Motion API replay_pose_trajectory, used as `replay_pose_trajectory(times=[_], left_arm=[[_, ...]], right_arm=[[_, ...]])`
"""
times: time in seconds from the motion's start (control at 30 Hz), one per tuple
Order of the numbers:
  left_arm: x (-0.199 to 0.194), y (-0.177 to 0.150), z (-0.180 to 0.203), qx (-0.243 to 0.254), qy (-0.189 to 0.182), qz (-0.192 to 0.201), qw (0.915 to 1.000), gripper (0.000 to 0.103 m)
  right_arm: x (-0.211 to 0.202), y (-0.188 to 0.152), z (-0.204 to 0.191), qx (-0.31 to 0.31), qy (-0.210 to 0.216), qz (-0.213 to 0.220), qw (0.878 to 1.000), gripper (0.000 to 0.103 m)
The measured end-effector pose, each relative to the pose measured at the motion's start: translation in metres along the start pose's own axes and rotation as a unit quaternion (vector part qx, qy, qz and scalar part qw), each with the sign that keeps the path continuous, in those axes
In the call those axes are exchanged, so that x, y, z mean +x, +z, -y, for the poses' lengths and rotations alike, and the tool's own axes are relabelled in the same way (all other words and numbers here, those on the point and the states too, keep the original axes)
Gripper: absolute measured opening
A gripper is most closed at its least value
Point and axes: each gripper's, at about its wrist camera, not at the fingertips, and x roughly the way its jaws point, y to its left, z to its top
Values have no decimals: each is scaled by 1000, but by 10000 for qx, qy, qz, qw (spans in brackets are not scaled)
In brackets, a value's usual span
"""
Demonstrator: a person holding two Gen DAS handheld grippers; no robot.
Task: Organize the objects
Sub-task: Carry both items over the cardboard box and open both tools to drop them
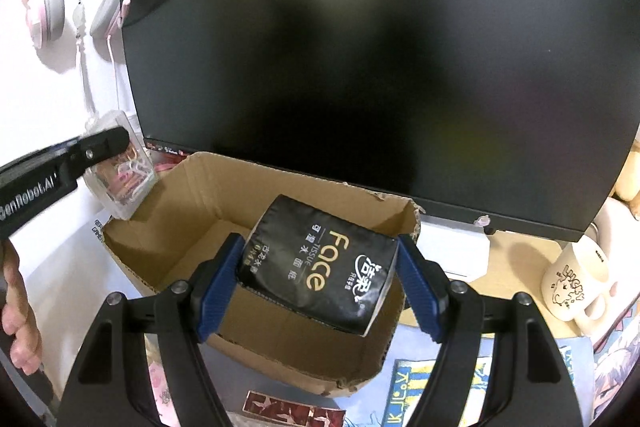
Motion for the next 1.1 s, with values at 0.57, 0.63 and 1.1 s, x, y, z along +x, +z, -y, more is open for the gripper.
replay_pose_trajectory(times=[0.57, 0.63, 1.1], left_arm=[[21, -16, 26, 409, 249, -256, 9985, 23], [23, -17, 25, 352, 242, -335, 9985, 23], [10, -15, 28, 425, 526, -310, 9972, 23]], right_arm=[[14, -11, 4, -134, -203, -298, 9993, 80], [13, -12, 5, -155, -231, -303, 9992, 80], [10, -17, 7, -403, -258, -372, 9982, 80]])
